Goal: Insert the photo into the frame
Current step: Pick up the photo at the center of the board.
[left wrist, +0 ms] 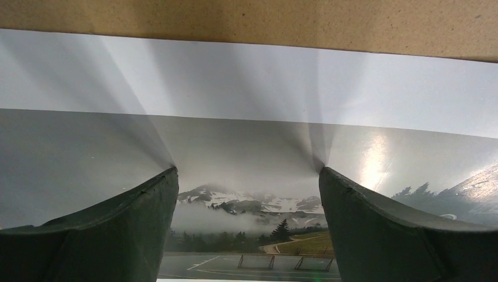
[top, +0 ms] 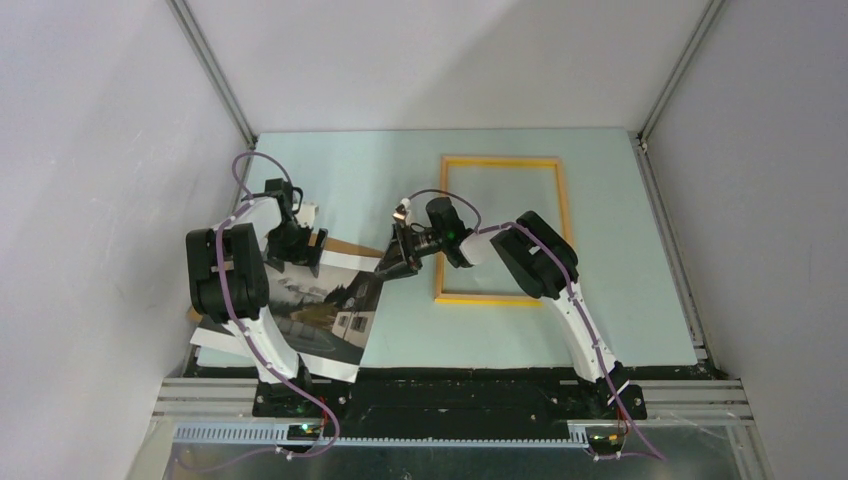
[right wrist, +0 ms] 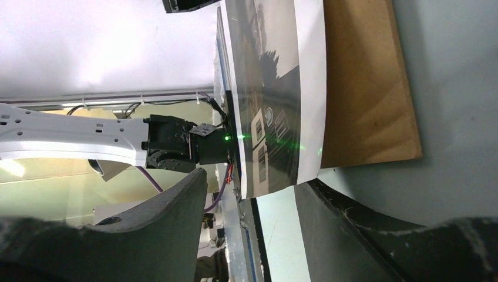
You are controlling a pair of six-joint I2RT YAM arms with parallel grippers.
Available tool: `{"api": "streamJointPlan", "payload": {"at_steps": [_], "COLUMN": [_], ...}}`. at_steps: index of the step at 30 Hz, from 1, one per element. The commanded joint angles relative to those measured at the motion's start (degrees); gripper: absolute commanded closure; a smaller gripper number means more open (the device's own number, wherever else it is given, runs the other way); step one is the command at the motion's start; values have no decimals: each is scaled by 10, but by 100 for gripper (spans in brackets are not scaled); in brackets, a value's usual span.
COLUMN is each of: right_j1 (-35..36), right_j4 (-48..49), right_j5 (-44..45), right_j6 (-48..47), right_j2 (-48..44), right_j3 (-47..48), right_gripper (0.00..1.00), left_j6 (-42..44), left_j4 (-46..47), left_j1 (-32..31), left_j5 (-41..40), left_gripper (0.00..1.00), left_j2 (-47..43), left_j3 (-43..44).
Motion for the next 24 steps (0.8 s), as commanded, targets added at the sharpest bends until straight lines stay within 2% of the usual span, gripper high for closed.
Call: {"api": "streamJointPlan", "payload": {"at_steps": [1,9,14,19,24], "right_j1": [1,7,14,20,25], "right_j4": [49,46,-96,-188,-220], "right_j5": [3,15,41,64,67], "right_j6": [0,1,-94,-154,-176], "right_j2": [-3,-2,-1,9,26], "right_j3": [1,-2,46,97,132], "right_gripper": [40,41,43,47,53], "left_j6": [-9,-9,-12,-11,-11], "left_j4": [3,3,3,3,3], "left_j1": [-8,-7,-7,-7,-7], "left_j5": [12,13,18,24,31], "left_gripper": [7,6,7,7,6], "left_j2": [-12,-14,-19,-24,-25], "left_j3": [-14,-16,-16,-19,-21]}}
